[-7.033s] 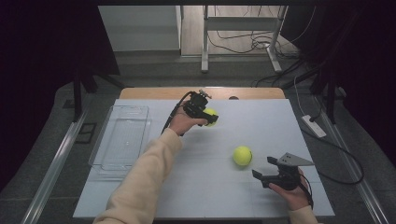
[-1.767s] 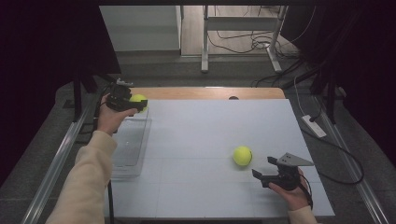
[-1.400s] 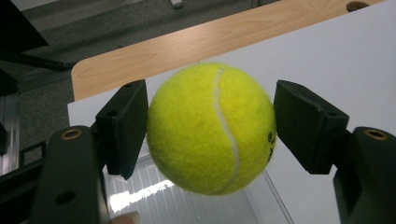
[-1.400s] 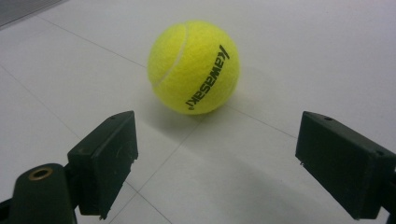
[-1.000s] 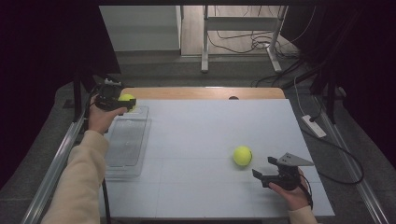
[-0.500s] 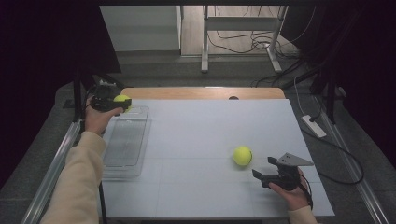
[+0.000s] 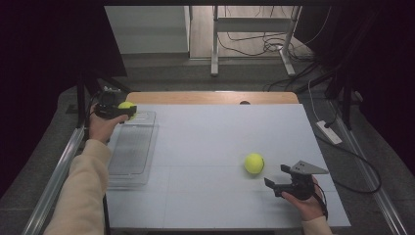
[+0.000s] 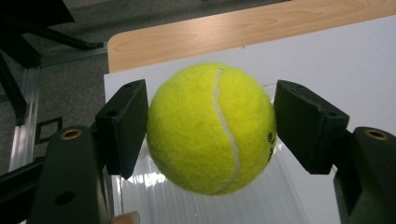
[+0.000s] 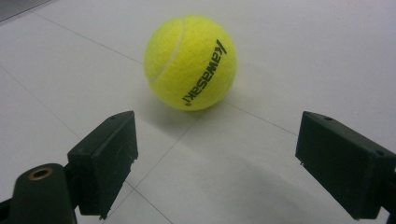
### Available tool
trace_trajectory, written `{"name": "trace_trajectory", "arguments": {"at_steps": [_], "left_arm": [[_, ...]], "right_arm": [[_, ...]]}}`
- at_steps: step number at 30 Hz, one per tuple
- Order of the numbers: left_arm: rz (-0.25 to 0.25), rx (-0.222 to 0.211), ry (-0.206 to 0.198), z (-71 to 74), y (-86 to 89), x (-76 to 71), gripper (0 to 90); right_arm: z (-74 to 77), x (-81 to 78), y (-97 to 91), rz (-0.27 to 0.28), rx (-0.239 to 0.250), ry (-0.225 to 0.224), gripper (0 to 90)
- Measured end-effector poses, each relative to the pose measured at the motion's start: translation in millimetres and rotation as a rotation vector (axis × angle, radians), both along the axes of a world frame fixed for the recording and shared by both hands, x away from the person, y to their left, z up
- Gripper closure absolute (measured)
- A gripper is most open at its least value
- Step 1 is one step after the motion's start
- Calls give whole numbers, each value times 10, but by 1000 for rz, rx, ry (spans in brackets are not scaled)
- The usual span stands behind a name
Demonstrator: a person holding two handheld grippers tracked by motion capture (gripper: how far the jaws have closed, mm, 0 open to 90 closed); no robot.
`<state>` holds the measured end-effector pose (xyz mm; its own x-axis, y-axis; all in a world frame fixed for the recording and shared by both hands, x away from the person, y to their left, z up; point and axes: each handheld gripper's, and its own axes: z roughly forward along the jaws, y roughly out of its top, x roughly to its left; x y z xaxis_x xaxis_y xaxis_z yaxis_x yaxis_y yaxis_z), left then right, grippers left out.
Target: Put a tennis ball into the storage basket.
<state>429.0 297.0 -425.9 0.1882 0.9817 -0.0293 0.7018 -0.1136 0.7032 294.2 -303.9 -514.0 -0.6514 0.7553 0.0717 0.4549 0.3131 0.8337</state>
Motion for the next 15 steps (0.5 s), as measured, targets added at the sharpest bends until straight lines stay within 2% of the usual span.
{"name": "trace_trajectory", "arguments": {"at_steps": [15], "left_arm": [[21,14,47,-193,28,62,292]], "right_arm": [[-8,5,-8,-2,-2,0,125]]}}
